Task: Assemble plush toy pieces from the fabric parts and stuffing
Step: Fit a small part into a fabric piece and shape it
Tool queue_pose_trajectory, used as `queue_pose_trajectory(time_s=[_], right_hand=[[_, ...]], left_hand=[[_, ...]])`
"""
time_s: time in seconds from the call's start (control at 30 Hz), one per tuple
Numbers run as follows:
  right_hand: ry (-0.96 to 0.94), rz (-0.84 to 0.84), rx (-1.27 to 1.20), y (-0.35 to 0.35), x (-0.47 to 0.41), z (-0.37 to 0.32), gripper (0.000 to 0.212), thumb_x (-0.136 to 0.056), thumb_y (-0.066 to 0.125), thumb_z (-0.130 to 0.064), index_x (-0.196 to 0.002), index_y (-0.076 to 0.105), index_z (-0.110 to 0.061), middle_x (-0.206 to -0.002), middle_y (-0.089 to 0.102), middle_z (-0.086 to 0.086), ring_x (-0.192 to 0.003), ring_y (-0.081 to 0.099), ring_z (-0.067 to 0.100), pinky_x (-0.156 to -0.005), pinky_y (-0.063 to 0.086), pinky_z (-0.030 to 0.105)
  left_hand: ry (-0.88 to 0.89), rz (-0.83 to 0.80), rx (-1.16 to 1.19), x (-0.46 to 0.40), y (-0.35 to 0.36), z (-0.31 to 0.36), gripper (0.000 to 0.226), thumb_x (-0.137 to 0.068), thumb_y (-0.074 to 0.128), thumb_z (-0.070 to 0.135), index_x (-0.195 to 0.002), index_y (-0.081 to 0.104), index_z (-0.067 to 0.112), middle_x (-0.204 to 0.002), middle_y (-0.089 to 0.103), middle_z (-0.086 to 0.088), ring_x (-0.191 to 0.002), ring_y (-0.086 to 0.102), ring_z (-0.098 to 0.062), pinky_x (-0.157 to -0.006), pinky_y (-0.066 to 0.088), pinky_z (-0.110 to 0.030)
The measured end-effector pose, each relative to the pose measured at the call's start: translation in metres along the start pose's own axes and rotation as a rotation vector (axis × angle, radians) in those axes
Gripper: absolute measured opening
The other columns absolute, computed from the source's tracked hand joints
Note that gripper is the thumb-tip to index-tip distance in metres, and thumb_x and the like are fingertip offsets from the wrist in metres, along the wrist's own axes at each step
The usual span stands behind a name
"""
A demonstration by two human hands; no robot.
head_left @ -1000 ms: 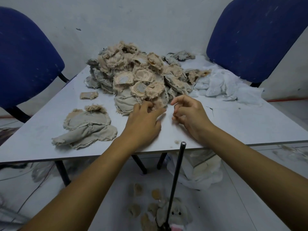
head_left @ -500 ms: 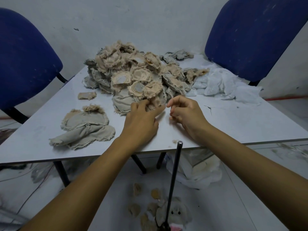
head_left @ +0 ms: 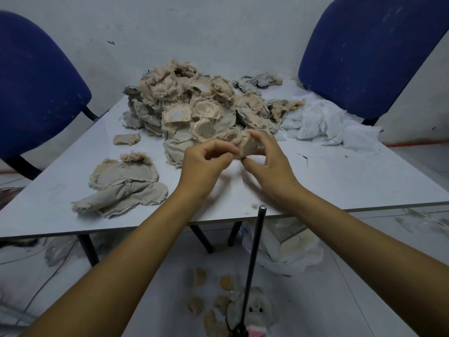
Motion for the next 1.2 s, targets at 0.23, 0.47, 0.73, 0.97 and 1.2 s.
queue_pose_trajectory(time_s=[0.23, 0.47, 0.73, 0.97, 1.2], right_hand=[[0.053, -0.031, -0.105, -0.002, 0.000, 0.002, 0.040, -0.091, 0.066, -0.005, -0.128, 0.064, -0.021, -0.107, 0.069, -0.003, -0.097, 0.065, 0.022, -0.083, 0.057, 0.051], [0.023, -0.243, -0.099, 0.011, 0.002, -0.001, 0.015, -0.094, 0.067, -0.015, -0.108, 0.072, -0.014, -0.091, 0.072, 0.012, -0.081, 0.062, 0.023, -0.074, 0.049, 0.042], [0.094, -0.269, -0.282, 0.013, 0.002, 0.002, 0.025, -0.086, 0.074, -0.011, -0.107, 0.067, -0.023, -0.075, 0.067, 0.000, -0.079, 0.065, 0.015, -0.075, 0.051, 0.037], [0.083, -0.218, -0.363, 0.004, 0.002, -0.001, 0.029, -0.078, 0.078, -0.020, -0.103, 0.064, -0.021, -0.069, 0.064, -0.005, -0.069, 0.063, 0.012, -0.061, 0.050, 0.022], [0.094, -0.261, -0.423, 0.007, 0.003, -0.007, 0.014, -0.082, 0.071, -0.024, -0.080, 0.065, -0.012, -0.061, 0.054, -0.007, -0.057, 0.044, 0.006, -0.055, 0.038, 0.015]], left_hand=[[-0.240, -0.094, 0.216, -0.001, 0.004, -0.013, 0.031, -0.083, 0.067, -0.004, -0.096, 0.065, 0.024, -0.078, 0.066, 0.006, -0.084, 0.063, -0.019, -0.068, 0.052, -0.034], [-0.289, -0.153, 0.186, 0.000, 0.004, -0.016, 0.026, -0.094, 0.062, 0.002, -0.114, 0.064, 0.018, -0.102, 0.060, -0.013, -0.082, 0.064, -0.020, -0.062, 0.050, -0.036], [-0.400, -0.129, 0.320, 0.000, 0.000, -0.022, 0.009, -0.091, 0.063, 0.000, -0.091, 0.067, 0.007, -0.078, 0.068, -0.006, -0.070, 0.063, -0.018, -0.055, 0.049, -0.026], [-0.517, -0.111, 0.410, 0.002, 0.006, -0.027, 0.016, -0.092, 0.056, 0.000, -0.080, 0.060, 0.011, -0.064, 0.054, -0.004, -0.052, 0.050, -0.011, -0.046, 0.041, -0.023], [-0.562, -0.233, 0.553, 0.007, 0.016, -0.021, 0.010, -0.080, 0.064, 0.020, -0.088, 0.062, 0.015, -0.078, 0.057, 0.000, -0.068, 0.051, -0.010, -0.056, 0.033, -0.024]])
Point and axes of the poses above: each hand's wrist, its own x-axis away from the middle knuckle, its own y-axis out of the palm, z = x × y, the point moved 6 cm from there along -x, towards the middle knuckle
